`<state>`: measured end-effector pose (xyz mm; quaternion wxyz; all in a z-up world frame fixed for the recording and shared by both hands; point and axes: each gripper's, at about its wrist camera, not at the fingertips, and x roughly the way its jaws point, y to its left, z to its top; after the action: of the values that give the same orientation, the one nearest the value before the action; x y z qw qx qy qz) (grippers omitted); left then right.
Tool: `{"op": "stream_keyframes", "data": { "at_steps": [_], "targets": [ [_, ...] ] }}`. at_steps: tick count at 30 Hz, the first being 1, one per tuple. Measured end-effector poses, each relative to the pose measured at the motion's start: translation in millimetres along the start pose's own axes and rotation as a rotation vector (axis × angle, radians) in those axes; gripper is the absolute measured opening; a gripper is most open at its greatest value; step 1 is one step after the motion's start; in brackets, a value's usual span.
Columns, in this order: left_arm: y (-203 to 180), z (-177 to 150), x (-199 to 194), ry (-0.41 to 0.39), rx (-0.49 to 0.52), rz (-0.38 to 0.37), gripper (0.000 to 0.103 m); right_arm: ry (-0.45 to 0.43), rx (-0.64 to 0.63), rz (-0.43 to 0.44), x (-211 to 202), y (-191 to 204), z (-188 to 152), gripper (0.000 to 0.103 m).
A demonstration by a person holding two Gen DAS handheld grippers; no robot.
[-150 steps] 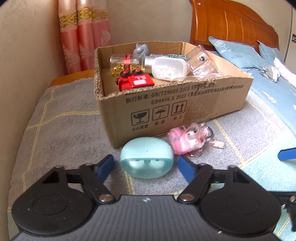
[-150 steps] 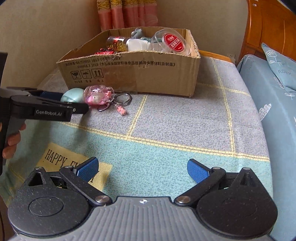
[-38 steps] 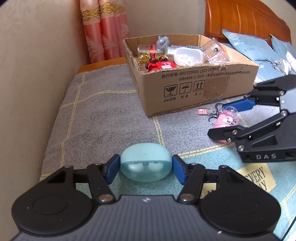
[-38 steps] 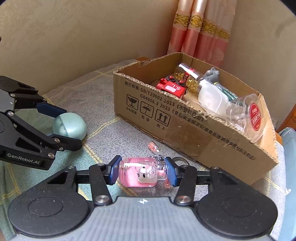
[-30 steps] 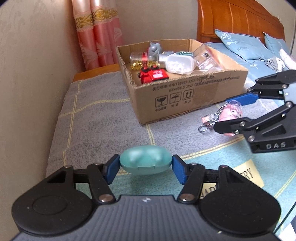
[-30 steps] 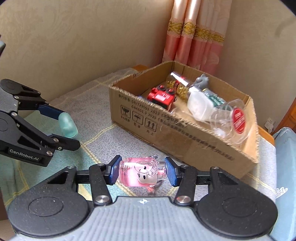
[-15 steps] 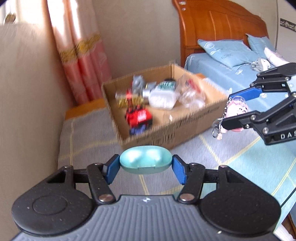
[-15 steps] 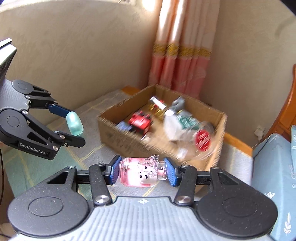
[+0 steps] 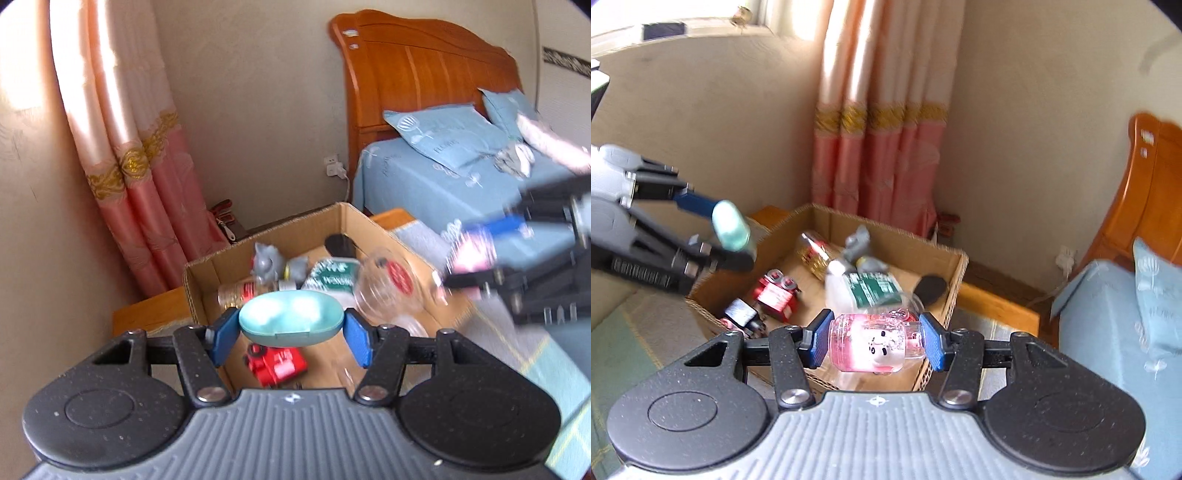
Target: Organize rigid objects
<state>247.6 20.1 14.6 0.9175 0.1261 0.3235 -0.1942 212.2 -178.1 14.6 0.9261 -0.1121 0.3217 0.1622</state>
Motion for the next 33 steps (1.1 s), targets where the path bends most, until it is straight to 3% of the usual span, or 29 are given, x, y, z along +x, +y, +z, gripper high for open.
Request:
{"op": "stream_keyframes", "data": {
  "at_steps": [8, 9, 12, 14, 15, 16, 17, 19, 25, 33],
  "targets": [
    [10.9, 16.2, 65.3, 0.077, -0.046, 0.019, 0.06, 0.08, 0.039, 0.015, 31.6, -4.9, -17.6, 0.056],
    [13.6, 15.2, 69.5, 0.085, -0.052, 0.023, 0.06, 0.081, 0.038, 0.016, 32.6, -4.6, -18.5, 0.059],
    [18.6, 13.0, 81.0, 0.102, -0.088, 0.028, 0.061, 0.073, 0.031, 0.01, 28.5, -2.2, -20.0, 0.089],
    [23.6, 10.1, 83.0, 0.095, -0.12, 0.014, 0.064, 0.044, 0.026, 0.018, 20.3, -1.1, -20.7, 0.099],
    [25.4, 9.6, 81.8, 0.084, -0.133, 0.005, 0.083, 0.035, 0.028, 0.021, 17.3, -1.3, -20.3, 0.101],
    [26.6, 9.4, 79.2, 0.07, -0.148, 0.009, 0.101, 0.03, 0.031, 0.023, 14.4, -1.1, -20.1, 0.102],
    [26.9, 8.6, 74.7, 0.045, -0.164, 0.032, 0.102, 0.032, 0.033, 0.025, 12.2, -0.4, -19.9, 0.102],
    [25.9, 6.8, 62.9, -0.007, -0.176, 0.069, 0.102, 0.042, 0.041, 0.023, 9.3, 1.7, -17.7, 0.103],
    [18.4, -0.2, 20.1, -0.052, -0.164, 0.15, 0.102, 0.078, 0.063, -0.021, -4.3, 15.2, -14.9, 0.103],
    [-15.4, -37.6, -44.6, 0.022, -0.14, 0.232, 0.102, 0.166, 0.183, -0.128, -23.3, 32.3, -24.6, 0.103]
  ]
}}
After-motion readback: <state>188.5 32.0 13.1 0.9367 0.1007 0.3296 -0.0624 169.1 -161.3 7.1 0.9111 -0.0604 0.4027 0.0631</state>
